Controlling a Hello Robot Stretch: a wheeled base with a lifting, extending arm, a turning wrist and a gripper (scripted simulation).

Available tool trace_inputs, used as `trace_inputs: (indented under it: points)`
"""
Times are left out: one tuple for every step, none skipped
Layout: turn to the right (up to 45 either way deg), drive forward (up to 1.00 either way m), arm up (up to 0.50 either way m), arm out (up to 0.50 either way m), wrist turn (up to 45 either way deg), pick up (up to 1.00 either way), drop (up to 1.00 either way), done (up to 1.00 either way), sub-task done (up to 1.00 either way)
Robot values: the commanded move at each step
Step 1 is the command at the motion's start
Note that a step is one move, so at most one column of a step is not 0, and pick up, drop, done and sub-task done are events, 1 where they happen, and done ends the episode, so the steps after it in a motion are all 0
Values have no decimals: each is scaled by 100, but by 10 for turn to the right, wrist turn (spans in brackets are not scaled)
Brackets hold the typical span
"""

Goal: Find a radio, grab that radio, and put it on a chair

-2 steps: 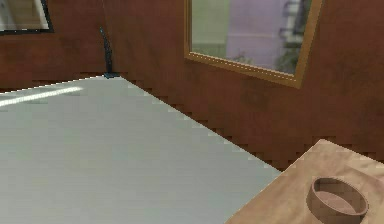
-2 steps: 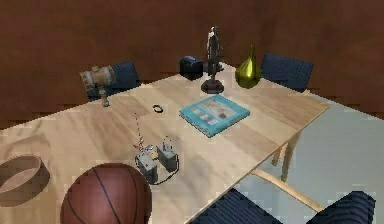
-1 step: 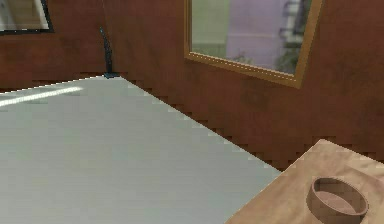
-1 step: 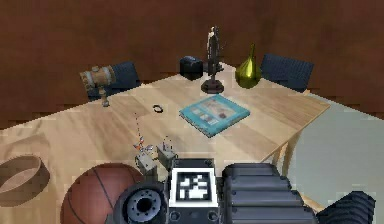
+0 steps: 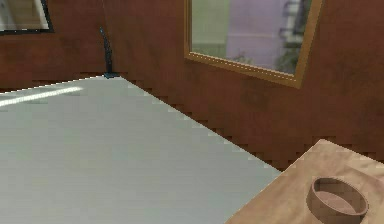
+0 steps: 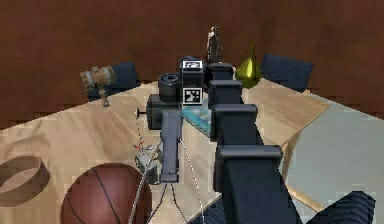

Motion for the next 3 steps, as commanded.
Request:
trace_inputs:
  points:
    - [0, 0, 0, 0, 450, 0, 0, 0, 0]
    - [0, 0, 0, 0, 450, 0, 0, 0, 0]
    - [0, 0, 0, 0, 450, 0, 0, 0, 0]
